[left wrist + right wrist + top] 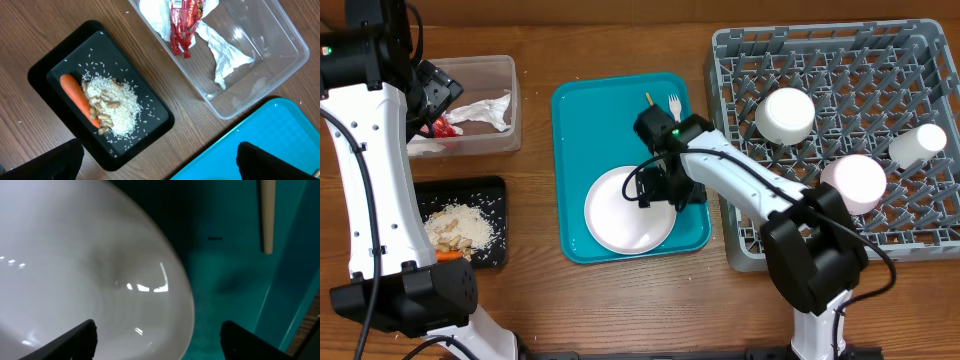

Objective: Sort waste into correct bins and load items into the dishwasher rack
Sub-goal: 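Move the right gripper to the white plate and grasp its rim, then lift the white plate and carry it to the back of the rack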

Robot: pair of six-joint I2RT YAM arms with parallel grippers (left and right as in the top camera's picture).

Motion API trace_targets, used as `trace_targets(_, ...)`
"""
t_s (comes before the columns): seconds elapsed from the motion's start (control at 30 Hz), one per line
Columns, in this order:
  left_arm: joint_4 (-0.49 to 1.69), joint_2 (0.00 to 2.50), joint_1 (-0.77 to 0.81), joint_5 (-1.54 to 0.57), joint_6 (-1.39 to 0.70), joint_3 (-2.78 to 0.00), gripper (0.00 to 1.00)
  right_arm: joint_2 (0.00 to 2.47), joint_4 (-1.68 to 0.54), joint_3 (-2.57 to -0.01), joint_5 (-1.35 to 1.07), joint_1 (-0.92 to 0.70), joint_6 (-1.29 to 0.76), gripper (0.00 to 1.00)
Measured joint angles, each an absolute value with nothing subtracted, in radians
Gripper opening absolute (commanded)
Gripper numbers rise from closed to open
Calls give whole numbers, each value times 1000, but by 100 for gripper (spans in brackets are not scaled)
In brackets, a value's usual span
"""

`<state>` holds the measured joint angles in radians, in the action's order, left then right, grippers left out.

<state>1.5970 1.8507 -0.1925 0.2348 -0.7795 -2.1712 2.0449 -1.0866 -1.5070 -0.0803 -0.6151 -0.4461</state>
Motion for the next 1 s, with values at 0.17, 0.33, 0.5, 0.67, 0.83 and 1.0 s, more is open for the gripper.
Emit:
trace_targets(0.17, 1597, 1851, -192, 235, -780, -2171, 100, 2057, -1074, -1448, -65, -615, -470, 77)
trace_targets(0.33, 1597, 1851, -192, 235, -780, -2171, 100, 2054, -1028, -1418, -75, -615, -476, 70)
trace_targets(0.5, 1597, 1851, -192, 235, -780, -2171, 100, 2052, -1003, -1418, -91, -615, -488, 34)
trace_targets(0.67, 1597, 1851, -192, 235, -780, -2171, 100, 2052, -996, -1417, -114, -615, -486, 4)
trace_targets(0.83, 1597, 1851, -192, 235, -780, -2171, 100, 2051, -1039, -1433, -146, -598, -498, 4)
trace_targets(1.0, 1597, 1851, -192, 235, -780, -2171, 100, 2051, -1172, -1515, -150, -564, -485, 4)
